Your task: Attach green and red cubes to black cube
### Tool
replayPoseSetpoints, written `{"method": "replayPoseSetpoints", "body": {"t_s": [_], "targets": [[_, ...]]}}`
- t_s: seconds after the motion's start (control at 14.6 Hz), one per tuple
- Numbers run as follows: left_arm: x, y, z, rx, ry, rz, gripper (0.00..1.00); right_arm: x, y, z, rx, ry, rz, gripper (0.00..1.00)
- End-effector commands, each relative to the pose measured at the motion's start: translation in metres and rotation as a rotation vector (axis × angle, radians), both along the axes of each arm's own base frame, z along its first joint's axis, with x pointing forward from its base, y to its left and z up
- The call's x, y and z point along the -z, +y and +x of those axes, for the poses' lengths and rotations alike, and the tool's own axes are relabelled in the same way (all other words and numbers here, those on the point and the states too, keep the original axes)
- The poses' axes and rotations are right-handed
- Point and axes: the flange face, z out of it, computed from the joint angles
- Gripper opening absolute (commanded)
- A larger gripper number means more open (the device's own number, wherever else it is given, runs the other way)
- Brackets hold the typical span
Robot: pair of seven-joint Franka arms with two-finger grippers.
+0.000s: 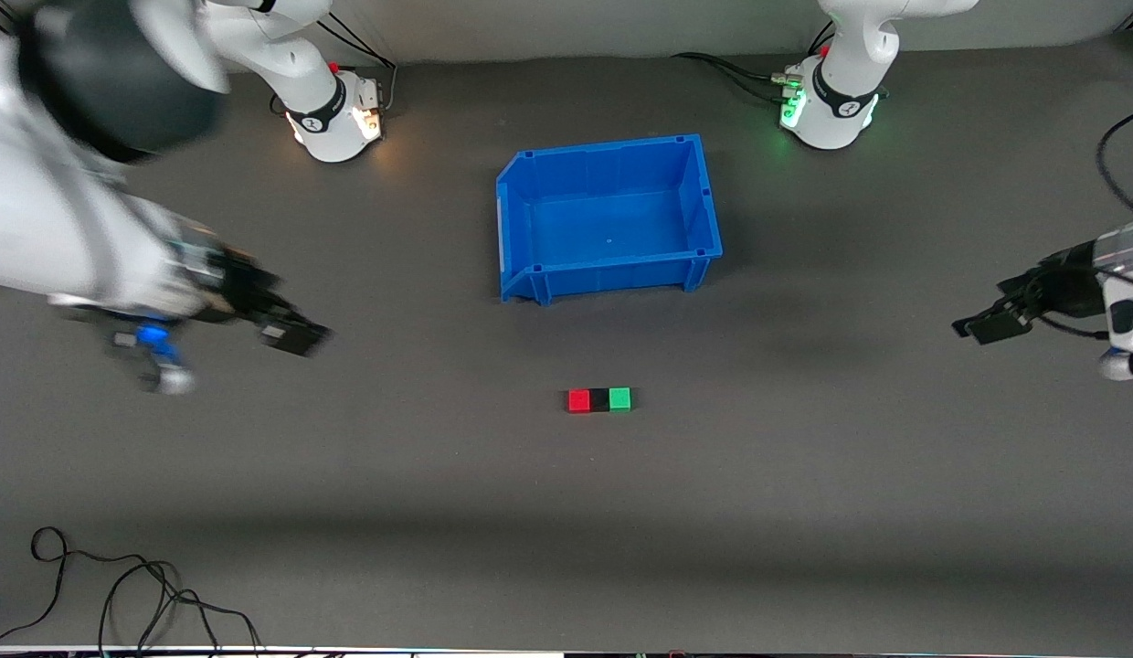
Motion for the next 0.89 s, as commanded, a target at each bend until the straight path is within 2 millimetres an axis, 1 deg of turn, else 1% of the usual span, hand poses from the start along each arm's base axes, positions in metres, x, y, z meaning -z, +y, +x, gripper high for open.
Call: {"method": "replayPoseSetpoints", "body": {"t_s": [0.0,0.07,0.14,0.21,0.27,0.41,0.48,0.55,0.69,0.76,0.82], "targets": [[-0.040,-0.002,-0.001,0.249,-0.036,0.039,1.00,-0.010,-0.058,-0.018,-0.234,-0.016,0.025,1.00],[-0.047,0.001,-0.006,0.309,-0.042,0.030,1.00,-0.006,-0.087,-0.020,-0.351,-0.022,0.030,1.00],[-0.056,0.001,-0.011,0.358,-0.060,0.024,1.00,-0.005,-0.110,-0.019,-0.453,-0.034,0.029,1.00],[-0.064,0.003,-0.017,0.391,-0.074,0.023,1.00,-0.004,-0.125,-0.016,-0.512,-0.055,0.029,0.99],[-0.066,0.001,-0.022,0.405,-0.074,0.021,1.00,0.005,-0.138,-0.010,-0.513,-0.080,0.018,1.00],[-0.081,-0.003,-0.029,0.419,-0.112,0.049,1.00,0.030,-0.147,-0.002,-0.501,-0.144,0.002,1.00],[-0.093,-0.005,-0.035,0.423,-0.141,0.061,1.00,0.031,-0.146,-0.005,-0.517,-0.178,-0.007,1.00],[-0.095,-0.006,-0.039,0.424,-0.164,0.065,1.00,0.036,-0.140,-0.006,-0.545,-0.191,-0.022,1.00],[-0.099,-0.019,-0.050,0.450,-0.208,0.081,1.00,0.035,-0.137,-0.008,-0.565,-0.186,-0.055,1.00],[-0.098,-0.026,-0.050,0.465,-0.205,0.086,1.00,0.035,-0.137,-0.008,-0.567,-0.183,-0.055,1.00],[-0.097,-0.039,-0.049,0.488,-0.205,0.089,1.00,0.035,-0.136,-0.008,-0.568,-0.183,-0.053,1.00]]}}
